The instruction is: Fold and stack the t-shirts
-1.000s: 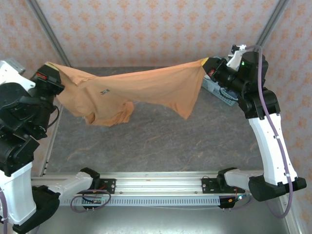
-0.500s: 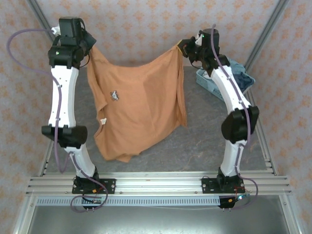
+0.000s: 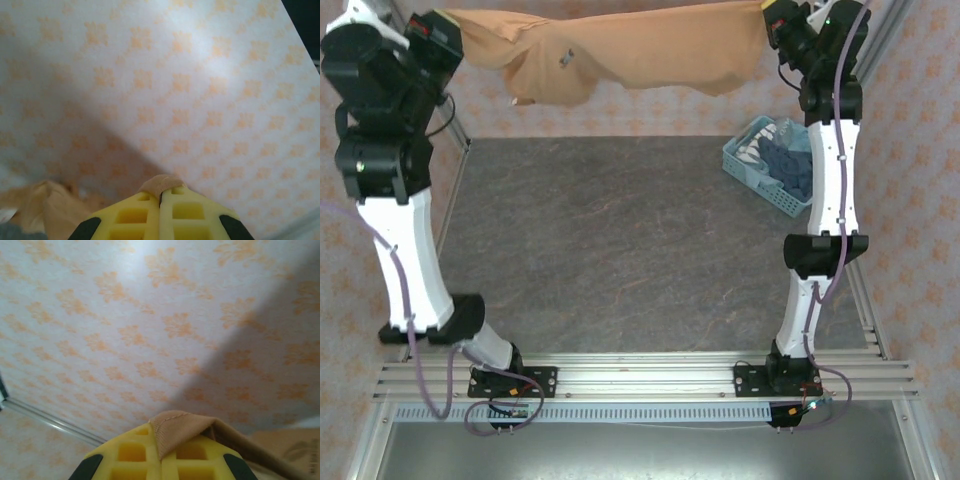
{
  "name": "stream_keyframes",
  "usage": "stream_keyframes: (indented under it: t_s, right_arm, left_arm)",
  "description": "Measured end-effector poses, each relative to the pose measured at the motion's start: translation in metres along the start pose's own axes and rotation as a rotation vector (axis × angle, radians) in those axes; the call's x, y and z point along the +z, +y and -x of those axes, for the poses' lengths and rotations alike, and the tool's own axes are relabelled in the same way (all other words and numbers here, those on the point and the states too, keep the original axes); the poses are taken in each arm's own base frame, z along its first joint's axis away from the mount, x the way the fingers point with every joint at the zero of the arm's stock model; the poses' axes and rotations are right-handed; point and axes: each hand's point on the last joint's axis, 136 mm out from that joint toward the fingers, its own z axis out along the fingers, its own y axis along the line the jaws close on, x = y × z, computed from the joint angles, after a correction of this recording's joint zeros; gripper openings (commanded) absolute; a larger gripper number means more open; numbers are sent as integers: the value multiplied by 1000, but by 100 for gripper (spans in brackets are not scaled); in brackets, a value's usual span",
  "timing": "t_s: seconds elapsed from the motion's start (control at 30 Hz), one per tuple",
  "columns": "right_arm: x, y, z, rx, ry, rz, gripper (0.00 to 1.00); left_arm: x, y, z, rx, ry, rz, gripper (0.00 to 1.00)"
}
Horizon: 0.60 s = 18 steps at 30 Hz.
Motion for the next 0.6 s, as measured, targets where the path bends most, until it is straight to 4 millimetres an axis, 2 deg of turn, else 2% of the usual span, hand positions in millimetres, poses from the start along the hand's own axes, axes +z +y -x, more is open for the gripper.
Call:
stream_keyframes:
  t_s: [0.07,0.13,0.23,0.27,0.33,0.4,0.47,0.53,0.6]
  right_arm:
    - [4,-28,-17,9,58,-84,0]
    - [9,-71,-47,26,145,-197,0]
    - [-3,-163,-124,97,314,-408,0]
    - [-17,-199,-157,137,373,-492,0]
    - [-56,-262,-222,218,478,-642,0]
    - [-109,-315,-285,293,583,-799,0]
    - [-158,-345,-329,337,665,-914,0]
    - [-192,-356,-352,352,709,-979,0]
    - [-212,-357,-359,348,718,-1006,0]
  left_arm:
    - [-12,19,-32,-3,75,41,0]
    - [-20,56,-75,-14,172,123,0]
    - [-30,148,-166,-47,362,327,0]
    - [-35,184,-203,-58,437,411,0]
    - [-63,255,-277,-81,597,584,0]
    - [-110,310,-339,-107,735,733,0]
    - [-155,342,-380,-133,820,820,0]
    - [-190,358,-406,-156,863,857,0]
    - [-209,364,-420,-185,874,866,0]
